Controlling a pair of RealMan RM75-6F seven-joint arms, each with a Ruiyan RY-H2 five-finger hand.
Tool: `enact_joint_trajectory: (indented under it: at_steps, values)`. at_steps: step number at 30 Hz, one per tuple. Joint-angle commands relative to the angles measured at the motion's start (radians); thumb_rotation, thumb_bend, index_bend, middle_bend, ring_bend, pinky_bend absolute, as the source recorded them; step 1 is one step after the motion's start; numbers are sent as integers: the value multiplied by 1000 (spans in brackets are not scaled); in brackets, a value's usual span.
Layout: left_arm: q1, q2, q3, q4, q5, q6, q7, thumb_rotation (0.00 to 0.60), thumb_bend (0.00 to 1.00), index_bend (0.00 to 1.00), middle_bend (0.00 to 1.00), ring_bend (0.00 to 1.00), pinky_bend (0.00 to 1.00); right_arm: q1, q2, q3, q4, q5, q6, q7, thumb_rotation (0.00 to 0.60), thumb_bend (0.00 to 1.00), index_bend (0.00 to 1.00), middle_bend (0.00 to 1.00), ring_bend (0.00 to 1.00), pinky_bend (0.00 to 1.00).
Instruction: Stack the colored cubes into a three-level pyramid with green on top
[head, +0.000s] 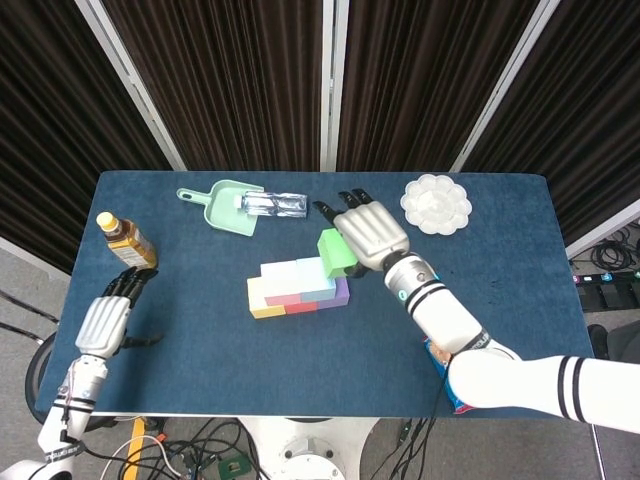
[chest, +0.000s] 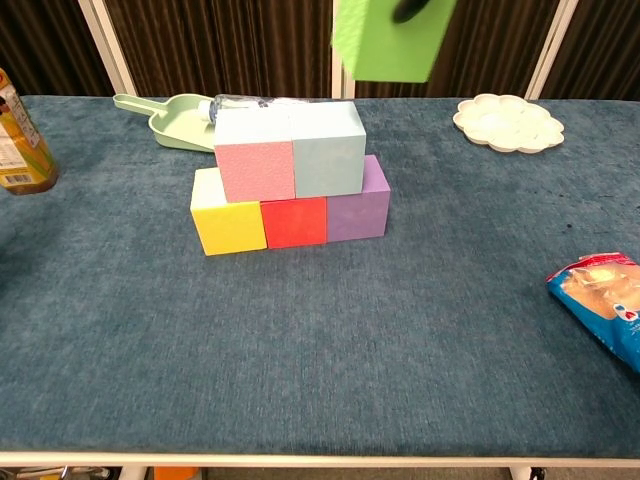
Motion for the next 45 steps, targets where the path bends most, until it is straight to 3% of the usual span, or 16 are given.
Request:
enact_joint_trajectory:
  at_steps: [1, 24, 45]
  values:
    - [-1, -10, 11, 14, 23, 11, 22, 600, 39, 111, 95, 31, 144, 64, -49, -20, 11, 63, 35, -27, 600, 196, 0, 456, 45, 0]
    - [-6, -19, 25, 59, 24, -26, -42, 600, 40, 111, 95, 31, 144, 286, -193, -45, 103, 326, 116, -114, 600, 193, 0, 466, 68, 0]
    - [-22, -12, 37, 57, 42, -55, -72, 600, 40, 111, 95, 31, 143, 353, -236, -16, 140, 450, 138, -188, 600, 195, 0, 467, 68, 0]
